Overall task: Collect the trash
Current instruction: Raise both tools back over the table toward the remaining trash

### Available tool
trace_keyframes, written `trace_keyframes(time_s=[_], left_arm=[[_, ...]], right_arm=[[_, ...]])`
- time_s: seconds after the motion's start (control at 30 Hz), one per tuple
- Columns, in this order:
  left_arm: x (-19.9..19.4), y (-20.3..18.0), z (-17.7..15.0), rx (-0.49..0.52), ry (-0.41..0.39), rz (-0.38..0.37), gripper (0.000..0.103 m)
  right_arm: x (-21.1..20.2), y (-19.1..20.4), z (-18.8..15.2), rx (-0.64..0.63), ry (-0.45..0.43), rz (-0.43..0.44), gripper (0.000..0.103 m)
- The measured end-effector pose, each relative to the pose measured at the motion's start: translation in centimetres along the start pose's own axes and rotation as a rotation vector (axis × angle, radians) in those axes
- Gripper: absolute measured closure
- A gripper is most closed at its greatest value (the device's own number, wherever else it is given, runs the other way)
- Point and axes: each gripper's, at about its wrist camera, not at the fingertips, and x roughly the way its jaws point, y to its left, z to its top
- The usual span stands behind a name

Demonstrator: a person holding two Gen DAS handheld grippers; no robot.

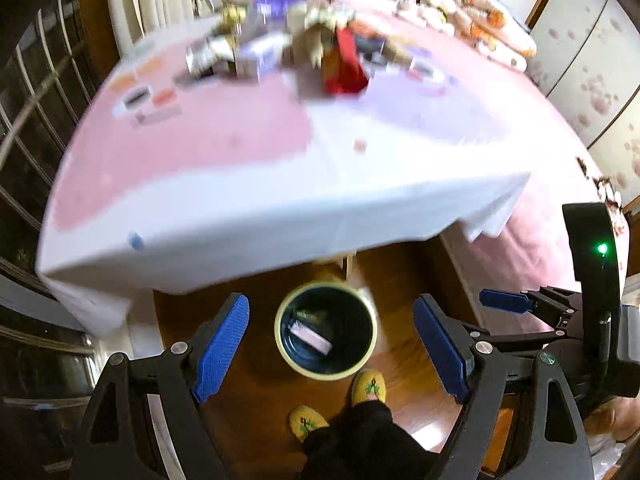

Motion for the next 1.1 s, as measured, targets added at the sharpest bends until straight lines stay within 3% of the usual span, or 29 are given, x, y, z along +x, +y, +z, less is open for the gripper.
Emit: trace_keyframes(time_s=[0.23, 0.53, 0.83, 1.1], left_arm=[[-6.9, -0.2, 3.1, -0.046, -0.065, 0.075, 0.018], [-12.7, 1.1, 8.1, -0.157, -0.172, 0.147, 0.018], [-16.1, 2.4, 12.5, -0.263, -0.262, 0.234, 0.021], [-15.3, 5.3, 15.3, -0.340, -0.211, 0.214, 0.021]], right_arm=[[-8.8, 2.3, 2.9, -0.129, -0.144, -0.003, 0.034], [-14.7, 3.6, 7.8, -0.245, -0.277, 0.024, 0.034], [-16.5, 3.6, 13.5, -0.299, -0.350, 0.068, 0.034], [-13.8, 3.0, 18.5, -0.270, -0.317, 0.119, 0.034]])
